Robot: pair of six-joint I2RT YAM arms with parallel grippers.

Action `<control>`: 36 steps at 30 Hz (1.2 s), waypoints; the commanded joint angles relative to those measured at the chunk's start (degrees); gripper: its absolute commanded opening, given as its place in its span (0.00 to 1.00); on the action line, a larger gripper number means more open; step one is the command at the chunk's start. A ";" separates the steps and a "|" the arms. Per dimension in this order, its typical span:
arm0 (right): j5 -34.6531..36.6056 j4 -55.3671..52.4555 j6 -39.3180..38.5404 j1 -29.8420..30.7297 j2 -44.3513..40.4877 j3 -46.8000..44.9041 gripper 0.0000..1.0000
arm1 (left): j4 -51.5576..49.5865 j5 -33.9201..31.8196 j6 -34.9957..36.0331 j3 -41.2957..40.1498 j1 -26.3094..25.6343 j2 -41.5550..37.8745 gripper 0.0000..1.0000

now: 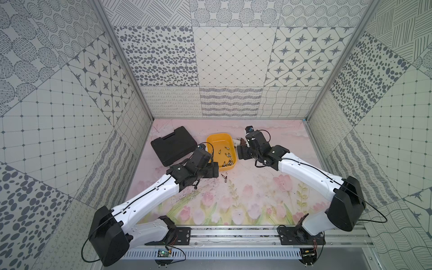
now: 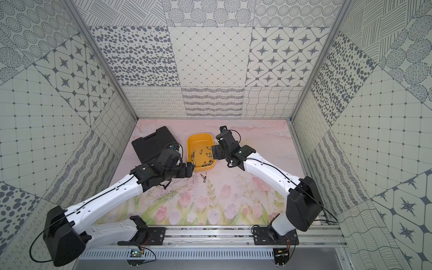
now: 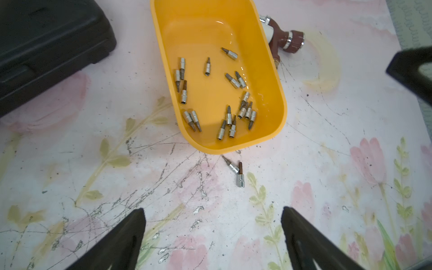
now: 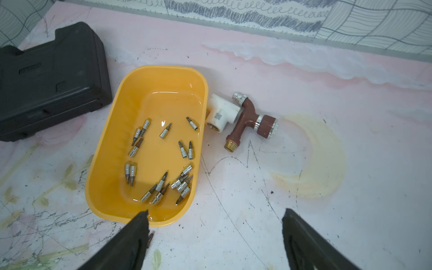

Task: Put the bit on the desktop into the storage box
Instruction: Pick up the screwdriver bit from the center of the board.

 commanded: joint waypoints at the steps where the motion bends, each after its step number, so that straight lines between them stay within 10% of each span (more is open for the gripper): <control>1: 2.65 4.68 2.08 -1.35 -6.15 -4.12 0.97 | -1.76 -0.56 3.47 1.92 -5.38 3.01 0.92; 17: 1.84 5.75 10.34 -9.90 -26.61 -24.35 0.97 | -1.21 0.97 3.69 6.10 -13.71 18.08 0.66; 36: 1.75 5.77 11.25 -11.65 -33.01 -28.22 0.97 | 1.59 -3.73 1.84 9.49 -13.64 32.31 0.52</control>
